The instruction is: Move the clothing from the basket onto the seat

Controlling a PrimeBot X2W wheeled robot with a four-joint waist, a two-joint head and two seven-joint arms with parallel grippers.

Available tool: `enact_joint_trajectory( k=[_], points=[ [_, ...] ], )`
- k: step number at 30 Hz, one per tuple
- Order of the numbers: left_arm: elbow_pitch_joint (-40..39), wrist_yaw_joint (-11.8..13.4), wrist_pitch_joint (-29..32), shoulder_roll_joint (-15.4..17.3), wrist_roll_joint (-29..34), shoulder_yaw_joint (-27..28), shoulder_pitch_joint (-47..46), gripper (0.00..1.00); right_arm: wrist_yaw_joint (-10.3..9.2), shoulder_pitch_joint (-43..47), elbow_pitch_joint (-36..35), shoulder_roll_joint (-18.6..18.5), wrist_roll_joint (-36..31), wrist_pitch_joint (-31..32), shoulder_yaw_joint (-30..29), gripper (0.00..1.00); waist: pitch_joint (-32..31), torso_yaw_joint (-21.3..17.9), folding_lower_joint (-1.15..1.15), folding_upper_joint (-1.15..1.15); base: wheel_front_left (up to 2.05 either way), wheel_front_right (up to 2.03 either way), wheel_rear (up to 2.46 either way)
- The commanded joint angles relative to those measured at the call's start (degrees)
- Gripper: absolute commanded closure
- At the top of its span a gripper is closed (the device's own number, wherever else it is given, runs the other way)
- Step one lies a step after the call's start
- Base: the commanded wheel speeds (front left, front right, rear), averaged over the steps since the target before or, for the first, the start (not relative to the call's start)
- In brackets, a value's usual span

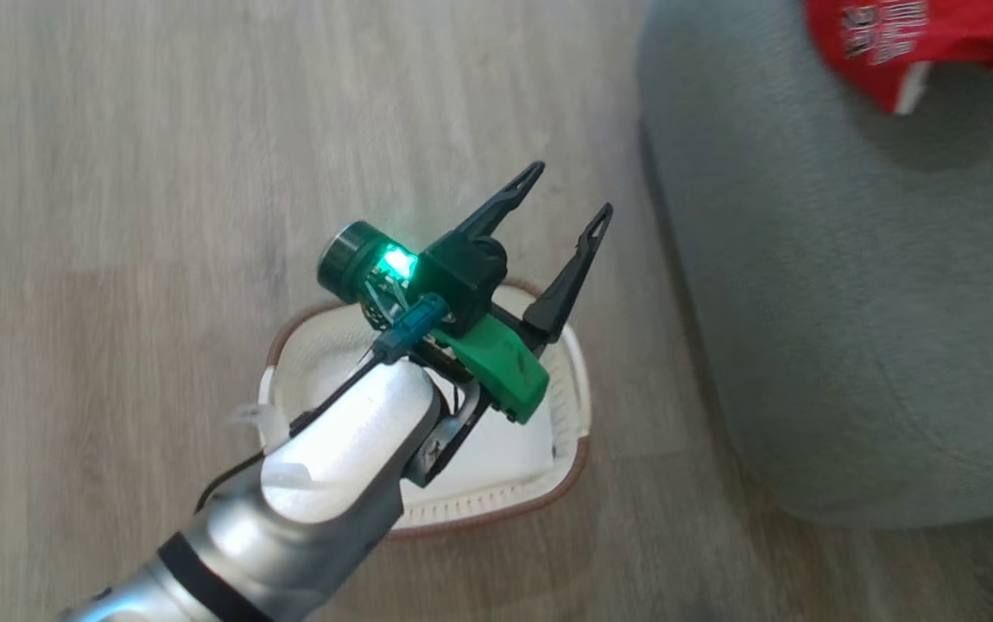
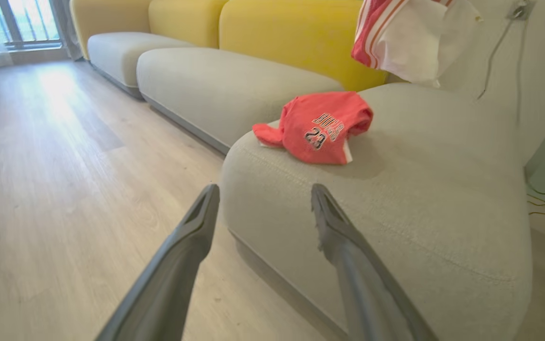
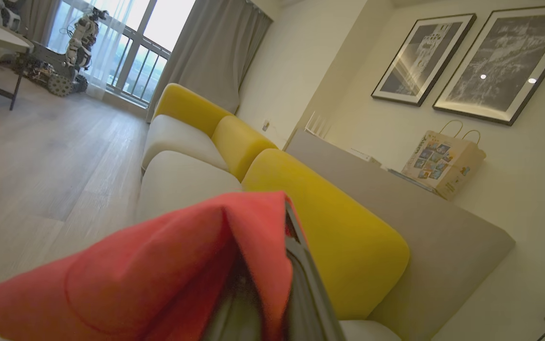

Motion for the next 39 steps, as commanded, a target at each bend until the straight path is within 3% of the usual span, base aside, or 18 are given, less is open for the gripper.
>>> enact_joint_trajectory(
  k=[1,9,20,21,23,24,25,32,39],
  points=[
    [-2.5,0.2,0.5,1.2,0.7,1.1,-2.4,0.0,-0.02,-1.8,-0.7,-0.7,-1.2,-0.8,-0.9,1.0,4.6,4.1,-0.01,0.0,0.0,0.0,0.0],
    [-6.1,1.3,2.7,3.1,1.9,0.5,-3.2,0.0,-0.02,-1.8,6.0,1.0,-7.7,-4.6,-12.5,1.0,9.5,6.8,-0.01,0.0,0.0,0.0,0.0],
    [-8.5,2.3,3.6,5.1,2.1,0.3,-2.6,0.0,-0.02,3.6,13.6,6.8,-17.7,-7.4,-23.9,1.0,11.8,6.5,-0.01,0.0,0.0,0.0,0.0],
    [-8.5,2.4,3.6,5.2,2.1,0.3,-2.6,0.0,-0.02,3.7,14.1,7.2,-18.3,-7.6,-24.4,0.94,11.9,6.4,-0.01,0.0,0.0,0.0,0.0],
    [-8.6,2.4,3.7,5.3,2.0,0.4,-2.6,0.0,-0.02,4.0,14.8,7.8,-19.4,-8.0,-25.5,0.57,12.0,6.1,-0.01,0.0,0.0,0.0,0.0],
    [-8.6,2.5,3.7,5.3,1.9,0.4,-2.7,0.0,-0.02,4.1,15.1,8.1,-19.8,-8.2,-26.0,0.22,12.1,6.0,-0.01,0.0,0.0,0.0,0.0],
    [-8.6,2.5,3.7,5.4,1.8,0.4,-2.7,0.0,-0.02,4.2,15.4,8.3,-20.3,-8.4,-26.5,0.0,12.1,5.8,-0.01,0.0,0.0,0.0,0.0],
    [-8.5,3.2,3.4,6.4,1.0,1.4,-2.3,0.0,-0.02,5.3,18.9,11.0,-20.3,-9.8,-26.8,0.0,11.0,3.5,-0.01,0.0,0.0,0.0,0.0],
    [-9.0,4.4,2.5,7.4,-0.1,2.9,-1.2,0.0,-0.02,9.1,18.6,14.5,-15.7,-10.3,-20.8,0.0,9.2,0.1,-0.01,0.0,0.0,0.0,0.0]
  ],
)
